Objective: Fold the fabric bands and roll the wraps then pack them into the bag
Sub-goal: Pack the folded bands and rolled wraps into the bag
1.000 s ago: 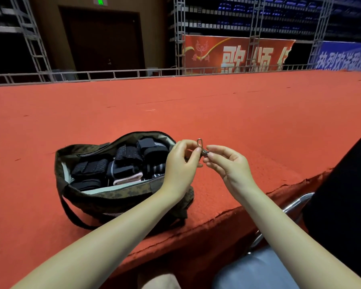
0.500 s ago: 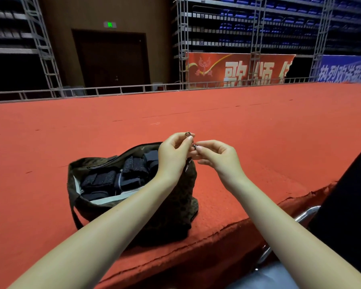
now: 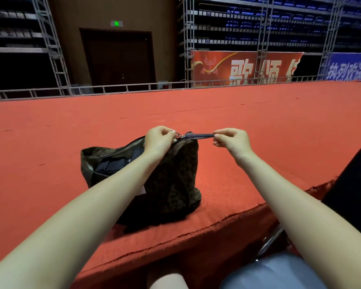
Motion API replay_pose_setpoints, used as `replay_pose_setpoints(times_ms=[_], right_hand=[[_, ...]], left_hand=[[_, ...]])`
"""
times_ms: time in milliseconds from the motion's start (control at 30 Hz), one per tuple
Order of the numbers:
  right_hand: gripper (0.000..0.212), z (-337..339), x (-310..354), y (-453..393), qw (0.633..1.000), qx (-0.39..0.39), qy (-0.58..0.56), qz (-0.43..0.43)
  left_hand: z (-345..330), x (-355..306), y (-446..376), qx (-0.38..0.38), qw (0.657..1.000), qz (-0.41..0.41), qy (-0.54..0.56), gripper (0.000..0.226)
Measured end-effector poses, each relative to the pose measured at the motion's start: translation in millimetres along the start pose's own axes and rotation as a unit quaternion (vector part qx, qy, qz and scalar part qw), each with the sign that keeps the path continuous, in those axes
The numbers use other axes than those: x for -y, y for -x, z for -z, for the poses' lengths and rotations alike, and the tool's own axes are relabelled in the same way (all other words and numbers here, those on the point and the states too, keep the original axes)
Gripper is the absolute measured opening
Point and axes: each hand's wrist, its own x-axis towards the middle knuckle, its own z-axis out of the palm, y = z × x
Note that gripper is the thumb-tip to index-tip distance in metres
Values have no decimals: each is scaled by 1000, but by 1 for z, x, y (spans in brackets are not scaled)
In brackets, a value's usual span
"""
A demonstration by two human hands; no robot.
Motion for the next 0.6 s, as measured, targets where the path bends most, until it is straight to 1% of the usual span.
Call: replay_pose_setpoints(times_ms=[67, 200, 300, 333, 367, 400, 433, 467, 500, 533, 567, 600], right_hand=[[12, 1, -16, -4, 1000, -16, 10, -21], [11, 3, -33, -13, 998, -44, 27, -48], [12, -6, -37, -17, 995, -61, 40, -74], [14, -9, -38, -17, 993, -63, 63, -79], [16, -12, -38, -16, 989, -54, 118, -75], [19, -14, -36, -14, 975, -28, 210, -64], [21, -17, -34, -11, 952, 3, 304, -45], [24, -22, -31, -8, 932, 28, 362, -8], [27, -27, -27, -5, 924, 49, 376, 47], [30, -35, -22, -1, 924, 68, 359, 111], [32, -45, -16, 2, 921, 91, 337, 174], [32, -54, -11, 3, 908, 123, 334, 222]], left_hand=[[7, 9, -1, -13, 999, 11, -28, 24], [18, 23, -5, -26, 996, 9, -89, 14], [23, 27, -7, -27, 993, -10, -117, 11], [24, 29, -8, -19, 991, -24, -130, 12], [25, 30, -7, -4, 989, -38, -146, 12], [24, 31, -8, 10, 986, -46, -159, 13], [23, 31, -7, 20, 984, -48, -169, 14], [22, 32, -8, 26, 984, -48, -170, 14], [21, 32, -9, 30, 986, -47, -158, 13], [20, 32, -11, 34, 990, -39, -129, 12], [20, 32, -10, 43, 995, -22, -89, 12], [20, 31, -10, 51, 998, -8, -45, 12]])
